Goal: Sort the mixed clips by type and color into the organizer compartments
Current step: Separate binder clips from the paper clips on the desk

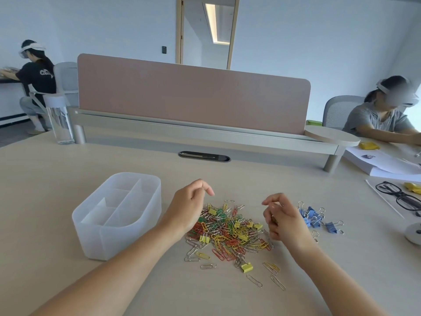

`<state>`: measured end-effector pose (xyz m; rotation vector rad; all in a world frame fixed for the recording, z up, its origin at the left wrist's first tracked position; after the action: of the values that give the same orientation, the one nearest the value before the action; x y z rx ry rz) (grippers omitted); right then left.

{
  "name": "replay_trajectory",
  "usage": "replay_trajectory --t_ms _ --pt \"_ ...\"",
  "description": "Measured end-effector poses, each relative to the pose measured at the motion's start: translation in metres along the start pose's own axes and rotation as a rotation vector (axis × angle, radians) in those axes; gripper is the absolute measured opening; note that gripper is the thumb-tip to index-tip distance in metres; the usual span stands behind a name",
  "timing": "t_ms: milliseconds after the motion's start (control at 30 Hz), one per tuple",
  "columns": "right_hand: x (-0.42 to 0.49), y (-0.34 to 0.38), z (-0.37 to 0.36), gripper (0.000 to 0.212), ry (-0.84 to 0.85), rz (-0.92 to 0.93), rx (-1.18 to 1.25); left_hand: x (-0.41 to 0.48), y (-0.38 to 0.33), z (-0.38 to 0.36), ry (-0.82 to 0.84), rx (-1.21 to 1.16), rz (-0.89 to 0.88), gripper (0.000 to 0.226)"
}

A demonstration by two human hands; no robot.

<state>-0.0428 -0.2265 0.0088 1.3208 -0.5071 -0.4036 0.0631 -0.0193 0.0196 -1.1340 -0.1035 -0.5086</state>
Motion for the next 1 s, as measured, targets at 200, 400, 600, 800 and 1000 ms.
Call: replay_trajectory --t_ms 200,400,600,800,1000 --pt "-0.001 0.000 0.001 0.015 0.070 0.306 -0.618 -0.003 0.010 -0.007 0.019 0.446 -0.081 0.025" --pt "-0.001 -0.003 0.002 0.018 0.103 0.250 -0.823 -0.002 0.012 -0.011 -0.006 0.475 -0.034 0.025" --pt "-0.002 0.000 -0.002 0.012 0.158 0.293 -0.799 -0.005 0.007 -0.010 0.023 0.377 -0.043 0.015" --pt "-0.004 0.001 -0.004 0.019 0.189 0.311 -0.748 -0.007 0.007 -0.014 0.040 0.287 -0.126 0.014" --pt "-0.006 0.006 -0.002 0.019 0.264 0.263 -0.789 -0.008 0.004 -0.014 -0.018 0.058 -0.136 0.010"
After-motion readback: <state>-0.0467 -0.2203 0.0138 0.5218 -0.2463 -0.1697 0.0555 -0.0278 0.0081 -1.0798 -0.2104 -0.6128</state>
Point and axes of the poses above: each hand's wrist, its own x-axis towards the middle knuckle, its own z-axis out of the back of the hand, y = z × x, the point moved 1 cm from there along x, towards the middle knuckle, and after that the axes turned 5 degrees about -y, right-handed, at the moved point
